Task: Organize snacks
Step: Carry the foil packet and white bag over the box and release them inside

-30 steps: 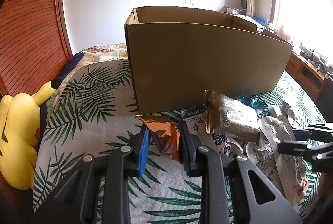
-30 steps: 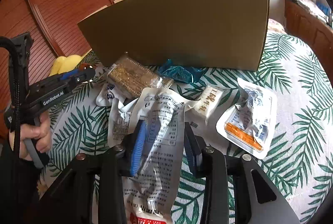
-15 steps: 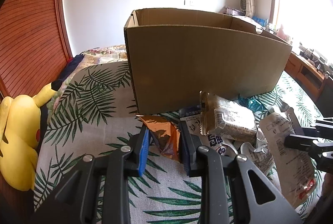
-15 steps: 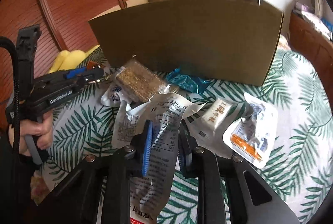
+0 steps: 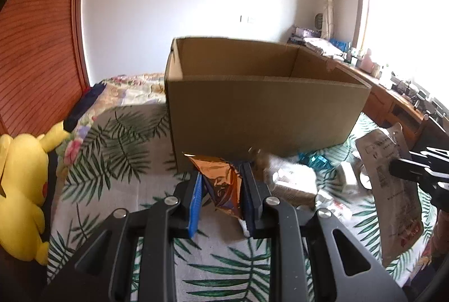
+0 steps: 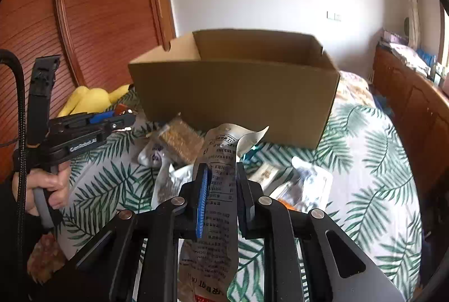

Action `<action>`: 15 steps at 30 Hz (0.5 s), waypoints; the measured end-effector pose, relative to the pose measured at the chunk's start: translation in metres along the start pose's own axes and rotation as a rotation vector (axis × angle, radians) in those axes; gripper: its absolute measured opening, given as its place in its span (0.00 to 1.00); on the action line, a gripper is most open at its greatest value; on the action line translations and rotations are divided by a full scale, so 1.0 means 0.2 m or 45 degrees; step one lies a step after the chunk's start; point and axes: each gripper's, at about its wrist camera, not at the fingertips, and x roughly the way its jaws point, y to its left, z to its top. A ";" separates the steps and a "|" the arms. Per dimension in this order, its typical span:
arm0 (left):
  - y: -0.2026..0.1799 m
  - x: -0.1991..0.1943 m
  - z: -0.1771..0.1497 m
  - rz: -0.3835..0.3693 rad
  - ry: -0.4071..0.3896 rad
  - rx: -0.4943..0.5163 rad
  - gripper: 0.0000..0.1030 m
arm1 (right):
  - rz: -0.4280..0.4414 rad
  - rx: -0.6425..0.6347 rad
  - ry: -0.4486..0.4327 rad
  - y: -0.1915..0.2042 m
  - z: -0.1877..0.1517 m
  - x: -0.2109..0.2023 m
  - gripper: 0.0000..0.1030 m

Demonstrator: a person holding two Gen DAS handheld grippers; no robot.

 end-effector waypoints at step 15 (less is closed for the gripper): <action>-0.08 -0.08 0.40 -0.103 -0.146 0.062 0.22 | -0.067 -0.158 -0.224 -0.06 0.45 -0.17 0.15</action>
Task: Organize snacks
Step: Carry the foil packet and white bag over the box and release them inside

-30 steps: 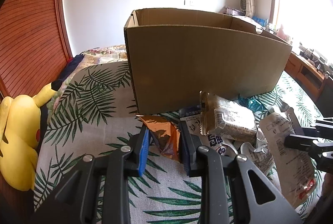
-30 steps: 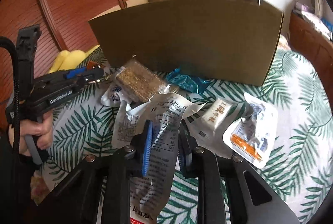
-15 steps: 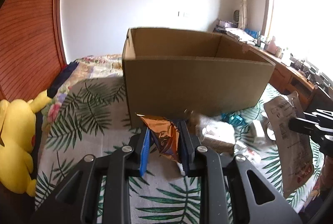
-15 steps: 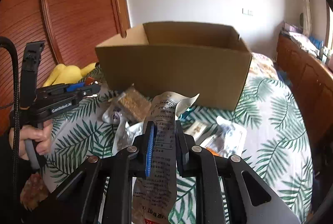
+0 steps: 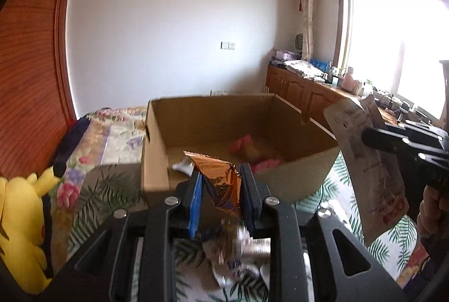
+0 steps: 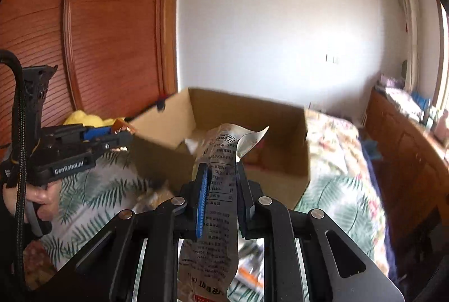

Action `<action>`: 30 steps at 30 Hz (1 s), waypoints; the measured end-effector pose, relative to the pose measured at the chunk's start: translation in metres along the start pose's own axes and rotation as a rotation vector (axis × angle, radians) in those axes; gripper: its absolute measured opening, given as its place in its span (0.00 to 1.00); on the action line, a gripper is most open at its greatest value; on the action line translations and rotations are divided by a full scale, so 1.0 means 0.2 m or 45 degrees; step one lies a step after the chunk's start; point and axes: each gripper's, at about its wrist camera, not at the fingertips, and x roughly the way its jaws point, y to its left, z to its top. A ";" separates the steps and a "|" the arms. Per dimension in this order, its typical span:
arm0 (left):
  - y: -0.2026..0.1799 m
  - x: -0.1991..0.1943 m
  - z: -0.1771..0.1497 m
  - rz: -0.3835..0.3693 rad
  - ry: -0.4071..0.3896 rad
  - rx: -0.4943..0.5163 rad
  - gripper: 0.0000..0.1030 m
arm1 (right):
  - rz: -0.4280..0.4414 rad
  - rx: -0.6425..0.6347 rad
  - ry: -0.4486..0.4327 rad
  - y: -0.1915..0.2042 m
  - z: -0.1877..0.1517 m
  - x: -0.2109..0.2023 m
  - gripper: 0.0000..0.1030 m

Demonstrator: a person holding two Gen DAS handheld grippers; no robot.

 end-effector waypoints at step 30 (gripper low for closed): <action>0.12 0.63 0.15 -0.001 0.107 -0.011 0.23 | -0.116 -0.083 -0.083 -0.22 0.40 0.55 0.15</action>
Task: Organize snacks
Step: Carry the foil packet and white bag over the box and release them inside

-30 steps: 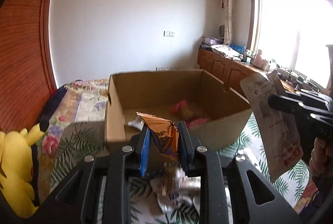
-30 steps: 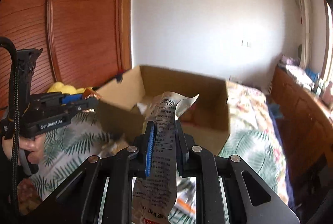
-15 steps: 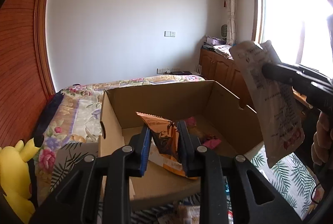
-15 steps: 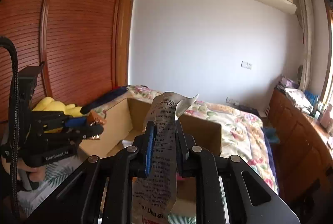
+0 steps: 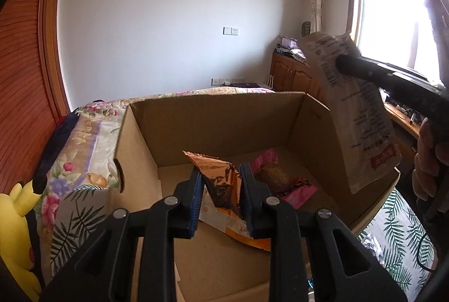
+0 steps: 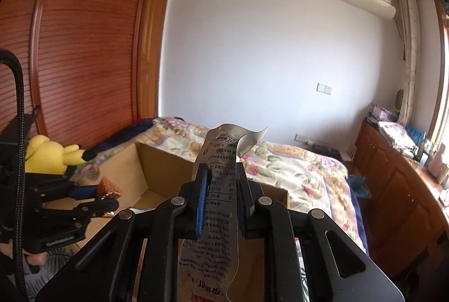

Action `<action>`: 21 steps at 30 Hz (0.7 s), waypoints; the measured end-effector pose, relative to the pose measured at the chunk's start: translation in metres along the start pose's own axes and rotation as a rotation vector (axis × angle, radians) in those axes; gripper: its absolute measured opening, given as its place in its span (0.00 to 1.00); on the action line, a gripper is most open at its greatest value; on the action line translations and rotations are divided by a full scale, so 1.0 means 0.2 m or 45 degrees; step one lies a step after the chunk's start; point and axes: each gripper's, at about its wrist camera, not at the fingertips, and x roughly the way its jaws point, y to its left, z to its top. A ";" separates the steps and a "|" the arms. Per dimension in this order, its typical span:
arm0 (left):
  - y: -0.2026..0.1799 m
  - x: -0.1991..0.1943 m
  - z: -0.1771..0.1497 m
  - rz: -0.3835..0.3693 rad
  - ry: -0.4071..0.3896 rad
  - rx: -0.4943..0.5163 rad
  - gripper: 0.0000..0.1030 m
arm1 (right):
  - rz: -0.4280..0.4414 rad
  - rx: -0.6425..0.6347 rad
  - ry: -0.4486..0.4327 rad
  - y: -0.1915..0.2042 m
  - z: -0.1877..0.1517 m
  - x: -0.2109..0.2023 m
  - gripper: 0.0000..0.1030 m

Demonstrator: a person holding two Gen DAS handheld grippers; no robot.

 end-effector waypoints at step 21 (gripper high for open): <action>-0.05 0.02 -0.03 0.007 0.036 0.031 0.37 | 0.046 0.014 0.213 0.03 -0.24 0.15 0.16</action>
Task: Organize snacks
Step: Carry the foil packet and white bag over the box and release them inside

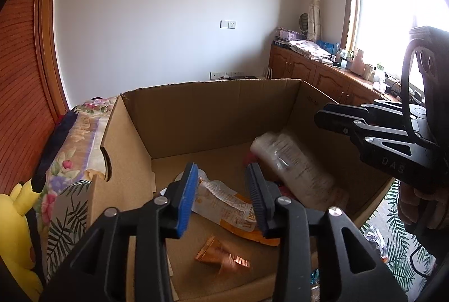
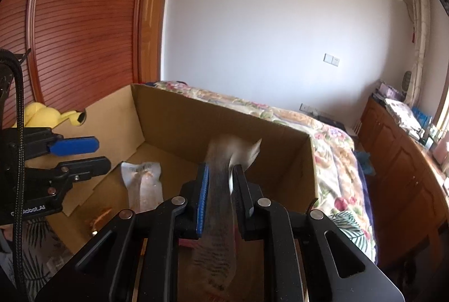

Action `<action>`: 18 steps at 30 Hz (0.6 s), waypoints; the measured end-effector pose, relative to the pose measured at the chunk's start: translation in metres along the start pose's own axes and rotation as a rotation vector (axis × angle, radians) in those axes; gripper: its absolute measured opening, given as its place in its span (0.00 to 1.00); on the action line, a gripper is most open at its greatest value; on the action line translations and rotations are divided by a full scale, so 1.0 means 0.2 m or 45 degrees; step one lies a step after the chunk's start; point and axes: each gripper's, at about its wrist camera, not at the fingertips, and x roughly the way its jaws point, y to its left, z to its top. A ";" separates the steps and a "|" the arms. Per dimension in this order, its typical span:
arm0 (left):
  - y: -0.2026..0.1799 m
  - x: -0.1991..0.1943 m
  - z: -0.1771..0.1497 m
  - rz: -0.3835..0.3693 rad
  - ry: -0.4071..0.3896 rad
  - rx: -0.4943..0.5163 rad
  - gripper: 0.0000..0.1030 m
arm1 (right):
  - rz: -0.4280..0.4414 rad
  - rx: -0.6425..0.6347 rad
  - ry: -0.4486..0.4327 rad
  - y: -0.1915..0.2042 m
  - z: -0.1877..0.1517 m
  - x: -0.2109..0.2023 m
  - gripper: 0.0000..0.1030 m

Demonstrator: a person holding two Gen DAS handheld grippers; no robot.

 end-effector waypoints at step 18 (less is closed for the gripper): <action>-0.11 -0.26 -0.05 0.009 -0.018 0.058 0.47 | 0.034 0.023 -0.049 0.05 -0.06 -0.31 0.18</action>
